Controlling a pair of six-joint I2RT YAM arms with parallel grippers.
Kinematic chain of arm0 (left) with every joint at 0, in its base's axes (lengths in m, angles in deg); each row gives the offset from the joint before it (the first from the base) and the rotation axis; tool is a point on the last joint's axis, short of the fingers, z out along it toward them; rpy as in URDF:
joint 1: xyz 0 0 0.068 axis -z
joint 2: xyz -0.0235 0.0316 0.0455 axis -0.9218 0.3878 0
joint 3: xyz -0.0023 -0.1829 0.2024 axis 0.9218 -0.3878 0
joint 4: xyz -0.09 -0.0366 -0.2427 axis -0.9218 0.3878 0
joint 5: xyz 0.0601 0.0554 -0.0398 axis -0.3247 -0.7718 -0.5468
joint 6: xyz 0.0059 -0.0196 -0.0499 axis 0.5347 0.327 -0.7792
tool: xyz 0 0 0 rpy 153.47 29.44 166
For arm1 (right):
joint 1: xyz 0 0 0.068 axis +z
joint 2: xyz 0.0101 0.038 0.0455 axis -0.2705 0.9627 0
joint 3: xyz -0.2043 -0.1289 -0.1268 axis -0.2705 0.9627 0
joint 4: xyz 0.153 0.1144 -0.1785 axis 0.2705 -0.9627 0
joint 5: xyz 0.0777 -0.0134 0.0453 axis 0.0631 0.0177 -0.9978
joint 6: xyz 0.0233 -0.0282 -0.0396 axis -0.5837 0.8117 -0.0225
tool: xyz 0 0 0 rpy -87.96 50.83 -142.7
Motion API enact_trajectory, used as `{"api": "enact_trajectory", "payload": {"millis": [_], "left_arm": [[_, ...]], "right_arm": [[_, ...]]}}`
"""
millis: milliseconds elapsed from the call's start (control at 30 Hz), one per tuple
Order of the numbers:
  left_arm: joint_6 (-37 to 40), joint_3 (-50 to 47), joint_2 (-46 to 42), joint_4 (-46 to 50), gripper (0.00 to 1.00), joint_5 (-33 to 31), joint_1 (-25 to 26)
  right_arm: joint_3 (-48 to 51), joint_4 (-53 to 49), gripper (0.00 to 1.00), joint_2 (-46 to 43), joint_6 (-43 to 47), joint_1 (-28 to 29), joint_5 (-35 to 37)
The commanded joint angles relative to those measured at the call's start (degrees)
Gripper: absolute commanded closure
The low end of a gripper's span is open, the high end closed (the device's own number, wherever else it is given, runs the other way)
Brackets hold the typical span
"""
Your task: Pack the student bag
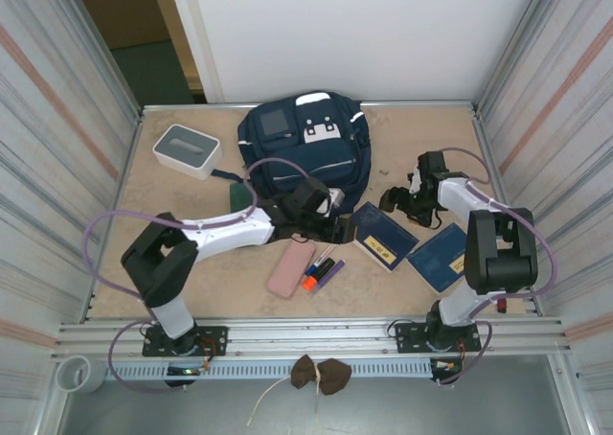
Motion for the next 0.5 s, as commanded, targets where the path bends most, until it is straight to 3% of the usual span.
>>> {"api": "enact_trajectory", "payload": {"millis": [0,467], "left_arm": [[-4.26,4.92,3.87,-0.92,0.35,-0.31,2.57],[-6.27,14.35,16.76,2.67,0.35,-2.07,4.34]], "right_arm": [[-1.62,-0.94,0.16,2.13,1.06,-0.77,-4.11],[0.87,-2.52,0.24,2.37,-0.43,-1.24,-7.19]]}}
